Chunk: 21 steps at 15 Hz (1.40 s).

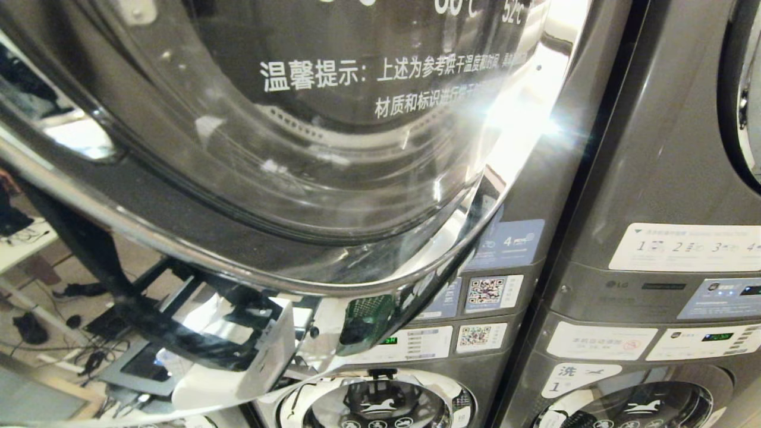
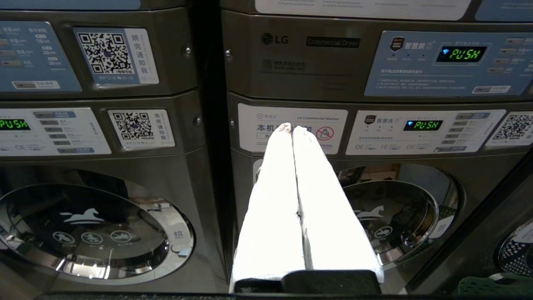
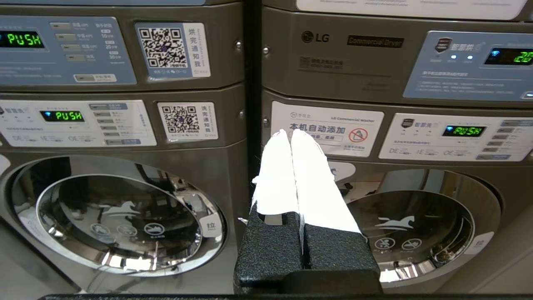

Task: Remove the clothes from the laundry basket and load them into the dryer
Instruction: Open the dryer

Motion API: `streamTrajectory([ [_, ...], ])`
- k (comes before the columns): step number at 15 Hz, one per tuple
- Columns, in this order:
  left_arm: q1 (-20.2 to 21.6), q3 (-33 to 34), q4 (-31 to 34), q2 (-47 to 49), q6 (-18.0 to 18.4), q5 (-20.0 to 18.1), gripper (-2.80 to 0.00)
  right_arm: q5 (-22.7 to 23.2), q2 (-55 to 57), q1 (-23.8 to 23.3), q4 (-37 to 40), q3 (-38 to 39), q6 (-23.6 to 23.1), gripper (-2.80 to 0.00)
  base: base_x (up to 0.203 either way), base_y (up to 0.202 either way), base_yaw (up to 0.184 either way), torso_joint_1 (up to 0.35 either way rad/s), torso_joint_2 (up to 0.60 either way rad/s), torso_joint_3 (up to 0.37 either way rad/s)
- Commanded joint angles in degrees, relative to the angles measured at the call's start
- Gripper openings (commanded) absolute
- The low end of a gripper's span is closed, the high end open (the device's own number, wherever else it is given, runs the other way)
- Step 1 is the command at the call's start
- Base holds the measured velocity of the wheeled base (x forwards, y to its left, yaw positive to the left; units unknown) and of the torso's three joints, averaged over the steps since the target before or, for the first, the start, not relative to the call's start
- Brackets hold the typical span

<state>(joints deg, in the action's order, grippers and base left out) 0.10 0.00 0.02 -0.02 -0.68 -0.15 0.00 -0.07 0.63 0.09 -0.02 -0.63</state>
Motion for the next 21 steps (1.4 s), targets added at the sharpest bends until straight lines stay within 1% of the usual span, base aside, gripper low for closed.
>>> streamTrajectory([
  [1,-0.02,0.05,-0.02,-0.06,-0.02,-0.03,-2.8,0.0,0.07,-0.02,0.0,0.02,0.02,-2.8,0.0,0.0,0.0,0.0,0.0,0.0],
  [3,-0.02,0.02,-0.02,-0.06,-0.02,-0.03,-2.8,0.0,0.07,-0.02,0.0,0.02,0.02,-2.8,0.0,0.0,0.0,0.0,0.0,0.0],
  [5,-0.02,0.0,-0.02,-0.06,-0.02,-0.03,-2.8,0.0,0.07,-0.02,0.0,0.02,0.11,-2.8,-0.122,0.0,0.0,0.009,0.0,-0.004],
  [21,-0.02,0.08,-0.02,-0.06,-0.02,-0.03,-2.8,0.0,0.07,-0.02,-0.09,0.02,-0.07,-2.8,-0.194,0.0,0.002,0.0,0.0,0.001],
])
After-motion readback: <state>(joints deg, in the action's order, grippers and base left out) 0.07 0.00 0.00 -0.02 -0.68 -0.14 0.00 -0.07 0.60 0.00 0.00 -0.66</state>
